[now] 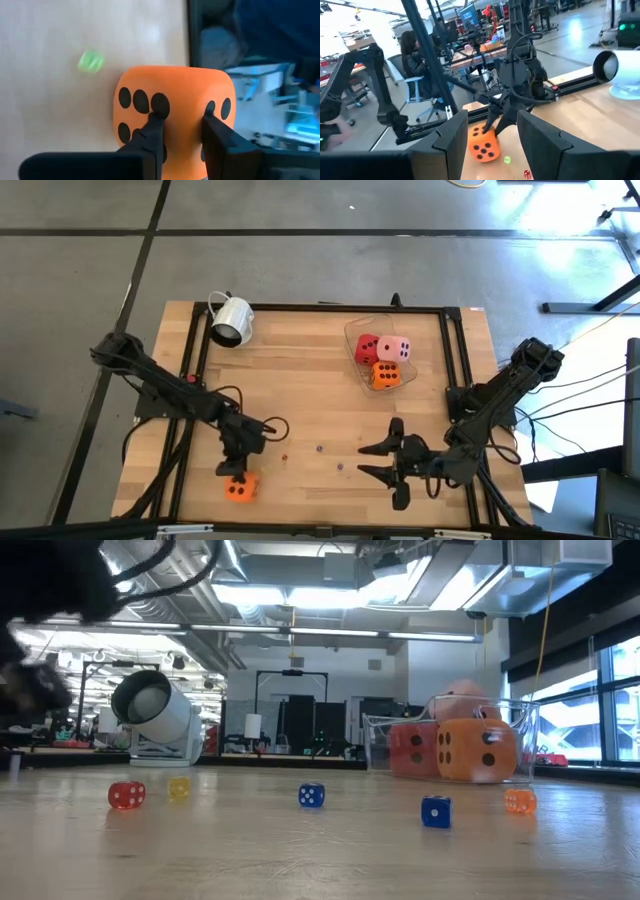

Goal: Pick & Place Dice
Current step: Put the large orange die in the bin

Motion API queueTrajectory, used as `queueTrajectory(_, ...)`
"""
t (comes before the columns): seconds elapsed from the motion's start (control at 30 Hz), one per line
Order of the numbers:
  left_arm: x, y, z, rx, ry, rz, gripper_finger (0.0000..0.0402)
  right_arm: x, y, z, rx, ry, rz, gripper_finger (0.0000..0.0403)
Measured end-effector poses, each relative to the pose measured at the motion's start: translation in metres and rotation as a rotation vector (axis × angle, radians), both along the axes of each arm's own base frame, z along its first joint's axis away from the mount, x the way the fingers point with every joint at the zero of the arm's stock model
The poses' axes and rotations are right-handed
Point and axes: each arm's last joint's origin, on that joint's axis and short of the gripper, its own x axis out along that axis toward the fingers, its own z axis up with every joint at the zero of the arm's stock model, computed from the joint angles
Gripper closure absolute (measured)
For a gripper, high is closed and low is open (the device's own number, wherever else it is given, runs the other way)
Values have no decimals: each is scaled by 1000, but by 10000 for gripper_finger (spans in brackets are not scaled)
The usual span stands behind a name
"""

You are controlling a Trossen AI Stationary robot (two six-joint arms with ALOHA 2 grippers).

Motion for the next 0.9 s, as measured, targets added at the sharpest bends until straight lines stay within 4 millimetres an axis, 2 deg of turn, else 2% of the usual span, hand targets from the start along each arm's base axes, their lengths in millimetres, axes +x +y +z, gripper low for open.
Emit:
queueTrajectory(0.17, 6, -2, 30, -21, -146, -10, 341, -13, 1, 13, -36, -48, -79, 230)
queueTrajectory(0.3, 9, 0, 60, 41, -349, 38, 341, -29, 4, 23, -72, -64, -153, 230)
queueTrajectory(0.47, 14, 16, 94, 273, -630, 235, 341, -39, 7, 27, -97, -60, -206, 230)
queueTrajectory(0.67, 25, 39, 121, 541, -927, 486, 341, -40, 8, 27, -117, -59, -202, 230)
queueTrajectory(0.9, 46, 64, 133, 834, -1112, 762, 340, -40, 8, 27, -148, -55, -202, 230)
